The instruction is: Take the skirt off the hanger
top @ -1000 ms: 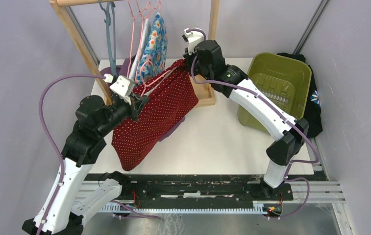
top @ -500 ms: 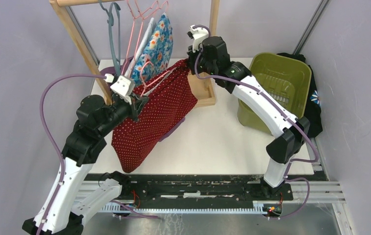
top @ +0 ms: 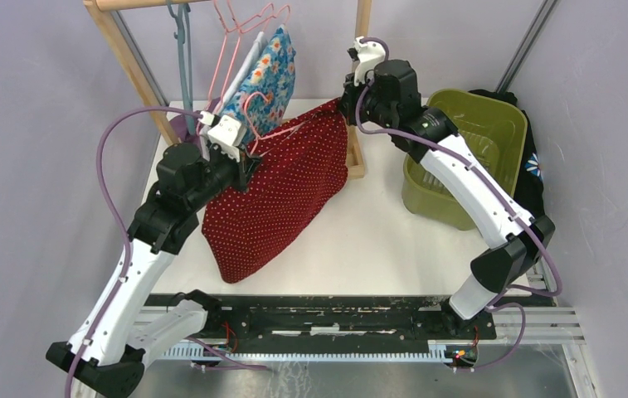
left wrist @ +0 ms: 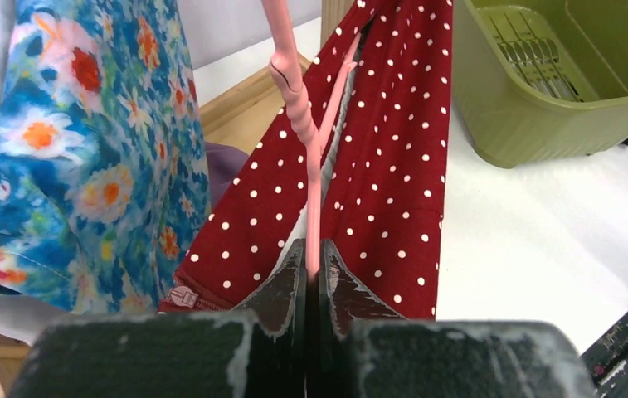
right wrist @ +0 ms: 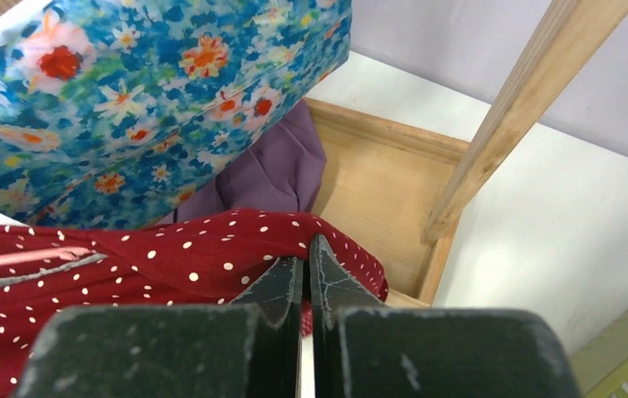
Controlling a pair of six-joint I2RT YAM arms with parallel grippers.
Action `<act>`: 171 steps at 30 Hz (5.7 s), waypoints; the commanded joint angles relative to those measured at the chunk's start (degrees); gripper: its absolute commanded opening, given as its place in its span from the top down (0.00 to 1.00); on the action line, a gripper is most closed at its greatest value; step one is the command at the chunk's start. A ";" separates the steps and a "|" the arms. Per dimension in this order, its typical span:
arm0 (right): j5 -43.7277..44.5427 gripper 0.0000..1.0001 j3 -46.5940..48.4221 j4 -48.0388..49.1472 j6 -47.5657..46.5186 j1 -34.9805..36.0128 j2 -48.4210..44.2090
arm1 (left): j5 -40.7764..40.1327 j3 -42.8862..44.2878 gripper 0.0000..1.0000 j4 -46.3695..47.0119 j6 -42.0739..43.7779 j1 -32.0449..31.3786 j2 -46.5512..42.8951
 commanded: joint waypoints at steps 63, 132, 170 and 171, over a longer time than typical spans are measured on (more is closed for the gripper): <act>17.47 0.99 13.57 3.84 -7.35 -8.44 9.60 | 1.01 -0.78 0.97 -5.37 2.81 0.32 -13.29; -1.26 0.99 -22.74 3.26 4.46 16.63 -9.21 | -7.92 0.93 0.97 62.90 -2.90 0.28 17.82; 4.14 0.99 -17.72 3.01 -1.21 17.75 -10.04 | -13.23 42.57 0.97 26.58 -6.15 0.24 39.96; 4.16 0.99 -17.68 2.96 -1.29 17.72 -10.00 | -13.77 43.71 0.97 26.10 -6.19 0.22 40.77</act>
